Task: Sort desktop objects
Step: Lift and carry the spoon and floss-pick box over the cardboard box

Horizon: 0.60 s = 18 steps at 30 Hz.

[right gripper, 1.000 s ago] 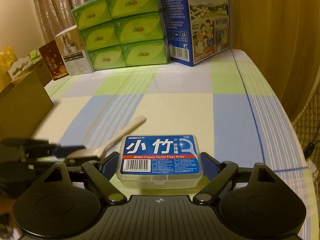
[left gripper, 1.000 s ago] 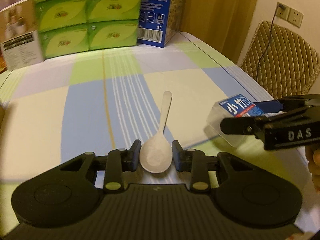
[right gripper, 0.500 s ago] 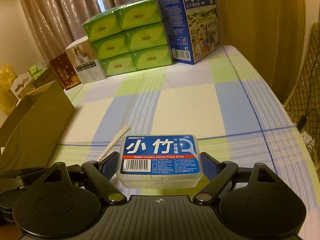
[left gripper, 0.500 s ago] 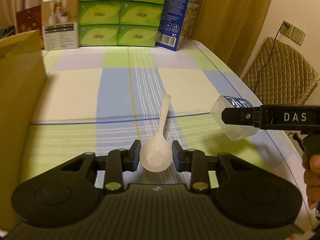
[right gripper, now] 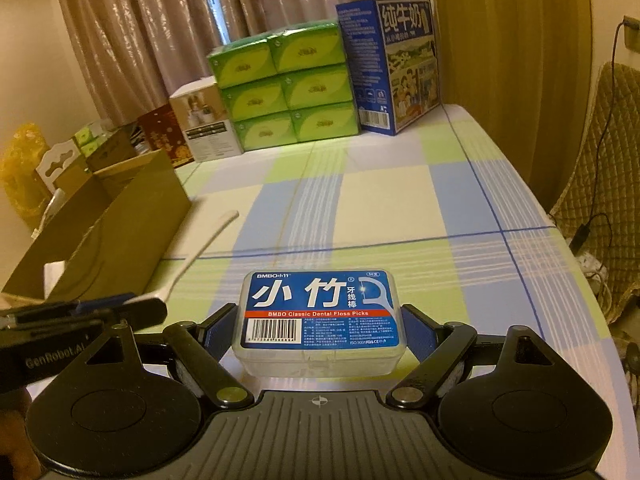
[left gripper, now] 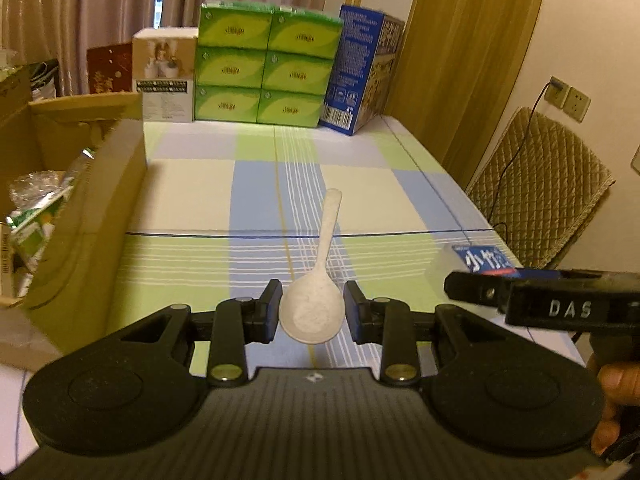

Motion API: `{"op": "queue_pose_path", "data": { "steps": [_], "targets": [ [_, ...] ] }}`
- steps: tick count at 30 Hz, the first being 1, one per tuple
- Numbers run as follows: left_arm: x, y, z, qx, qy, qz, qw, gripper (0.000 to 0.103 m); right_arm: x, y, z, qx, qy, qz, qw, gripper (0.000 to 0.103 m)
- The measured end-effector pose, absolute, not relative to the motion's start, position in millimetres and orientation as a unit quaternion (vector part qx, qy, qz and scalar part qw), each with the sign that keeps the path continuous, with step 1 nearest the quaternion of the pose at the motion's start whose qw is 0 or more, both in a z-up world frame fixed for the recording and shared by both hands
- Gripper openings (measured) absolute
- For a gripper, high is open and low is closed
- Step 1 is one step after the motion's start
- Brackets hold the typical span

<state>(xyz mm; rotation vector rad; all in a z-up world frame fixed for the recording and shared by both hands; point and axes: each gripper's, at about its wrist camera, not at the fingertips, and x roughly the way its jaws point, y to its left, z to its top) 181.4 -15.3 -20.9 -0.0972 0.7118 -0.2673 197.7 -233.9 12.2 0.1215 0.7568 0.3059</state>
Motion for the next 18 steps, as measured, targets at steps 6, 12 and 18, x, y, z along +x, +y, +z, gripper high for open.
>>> {"op": "queue_pose_path", "data": {
  "steps": [6,12,18],
  "targets": [
    [146.6,-6.0,0.8,-0.049,0.334,-0.125,0.933,0.028,169.2,-223.9,28.9,0.054,0.358,0.157,0.919,0.083],
    [114.6,8.8,14.3,-0.053,0.325,-0.113,0.938,0.028,142.3,-209.8,43.6,0.045,0.346,0.173,0.921,0.083],
    [87.6,24.4,26.8,-0.049,0.313,-0.097,0.943,0.028,125.7,-193.2,53.3,0.04,0.336,0.191,0.921,0.083]
  ]
}}
